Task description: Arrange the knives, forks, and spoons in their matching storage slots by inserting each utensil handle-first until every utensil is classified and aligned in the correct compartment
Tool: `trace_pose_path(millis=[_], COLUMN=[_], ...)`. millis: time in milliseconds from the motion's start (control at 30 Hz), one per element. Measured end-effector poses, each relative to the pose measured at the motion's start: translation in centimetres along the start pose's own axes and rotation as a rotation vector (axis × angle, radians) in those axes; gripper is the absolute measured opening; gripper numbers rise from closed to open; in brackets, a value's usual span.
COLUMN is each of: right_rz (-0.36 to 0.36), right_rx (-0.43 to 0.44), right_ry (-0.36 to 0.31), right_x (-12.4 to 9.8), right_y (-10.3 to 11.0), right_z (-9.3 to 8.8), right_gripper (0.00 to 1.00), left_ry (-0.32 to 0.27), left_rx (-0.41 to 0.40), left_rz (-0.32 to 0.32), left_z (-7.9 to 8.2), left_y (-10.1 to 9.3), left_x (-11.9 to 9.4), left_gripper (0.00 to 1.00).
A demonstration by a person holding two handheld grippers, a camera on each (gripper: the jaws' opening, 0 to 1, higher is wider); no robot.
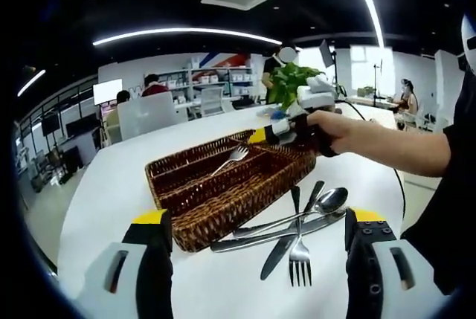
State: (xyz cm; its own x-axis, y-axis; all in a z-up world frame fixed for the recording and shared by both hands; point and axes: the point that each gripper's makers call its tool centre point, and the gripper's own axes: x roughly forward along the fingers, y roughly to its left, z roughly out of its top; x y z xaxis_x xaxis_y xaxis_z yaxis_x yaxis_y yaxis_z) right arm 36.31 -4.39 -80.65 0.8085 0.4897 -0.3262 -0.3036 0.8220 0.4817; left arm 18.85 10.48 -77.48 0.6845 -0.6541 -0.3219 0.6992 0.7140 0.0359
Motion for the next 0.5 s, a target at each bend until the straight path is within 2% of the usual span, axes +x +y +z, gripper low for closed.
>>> trace_pose_path(millis=[100,167,233,500], right_rz=[-0.039,-0.069,-0.085,-0.108], right_rx=[-0.055,-0.146,-0.194,-0.256], right_ry=[0.007,0.038,0.047,0.076], right_x=[-0.06,-0.04,0.14,0.89], right_y=[-0.45,-0.75,-0.78,-0.79], right_z=[-0.01,-0.3,-0.36,-0.54], right_gripper=[0.01,0.02,0.02,0.04], left_ry=[0.003,0.0,-0.001,0.002], left_rx=[0.002,0.0,-0.001,-0.001], left_rz=[0.0,0.0,-0.001,-0.005], left_z=[-0.07,-0.04,-0.03,-0.14], left_y=[0.12,0.17,0.16,0.07], left_x=[0.07,0.12,0.21,0.27], left_gripper=[0.98,0.98,0.98,0.98])
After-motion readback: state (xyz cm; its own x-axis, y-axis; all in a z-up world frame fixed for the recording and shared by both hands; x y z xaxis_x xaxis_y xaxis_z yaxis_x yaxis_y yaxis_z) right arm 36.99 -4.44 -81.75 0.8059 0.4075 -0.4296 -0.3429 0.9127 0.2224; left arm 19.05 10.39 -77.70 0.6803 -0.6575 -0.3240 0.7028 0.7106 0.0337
